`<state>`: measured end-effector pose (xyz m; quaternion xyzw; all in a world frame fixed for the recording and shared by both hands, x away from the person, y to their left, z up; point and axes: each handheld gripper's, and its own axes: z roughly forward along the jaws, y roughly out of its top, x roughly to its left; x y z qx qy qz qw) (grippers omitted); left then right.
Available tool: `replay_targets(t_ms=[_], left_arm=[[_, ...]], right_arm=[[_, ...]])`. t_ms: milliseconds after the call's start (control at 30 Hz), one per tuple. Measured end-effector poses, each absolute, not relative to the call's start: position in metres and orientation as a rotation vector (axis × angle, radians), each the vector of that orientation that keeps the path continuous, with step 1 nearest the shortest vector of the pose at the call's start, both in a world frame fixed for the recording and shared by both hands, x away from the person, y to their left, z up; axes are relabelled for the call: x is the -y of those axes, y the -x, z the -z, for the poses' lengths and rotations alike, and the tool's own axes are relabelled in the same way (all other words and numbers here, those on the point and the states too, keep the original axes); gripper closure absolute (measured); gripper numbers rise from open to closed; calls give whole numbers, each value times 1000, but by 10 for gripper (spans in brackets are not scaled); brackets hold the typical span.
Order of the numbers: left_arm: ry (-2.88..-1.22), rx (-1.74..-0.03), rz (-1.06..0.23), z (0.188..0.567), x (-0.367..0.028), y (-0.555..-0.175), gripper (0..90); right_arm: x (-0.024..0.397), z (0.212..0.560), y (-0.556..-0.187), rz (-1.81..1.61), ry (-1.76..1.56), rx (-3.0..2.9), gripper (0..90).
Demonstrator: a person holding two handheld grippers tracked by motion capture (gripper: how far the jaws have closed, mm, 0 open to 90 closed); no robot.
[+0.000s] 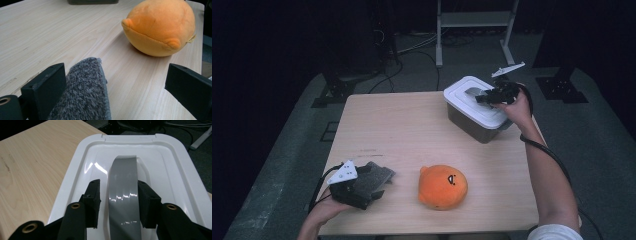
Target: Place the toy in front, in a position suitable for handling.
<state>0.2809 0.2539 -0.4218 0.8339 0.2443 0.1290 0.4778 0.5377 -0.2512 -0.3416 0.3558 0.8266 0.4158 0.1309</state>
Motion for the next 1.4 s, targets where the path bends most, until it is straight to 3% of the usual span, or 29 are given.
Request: replay_targets(t_ms=[233, 1400], left_arm=[[-2032, -601, -312, 422, -256, -280, 28], [-2041, -584, -290, 422, -252, -279, 28]], right_arm=[[253, 342, -540, -1207, -1054, -2394, 649], [230, 340, -521, -1274, -853, -2558, 668]])
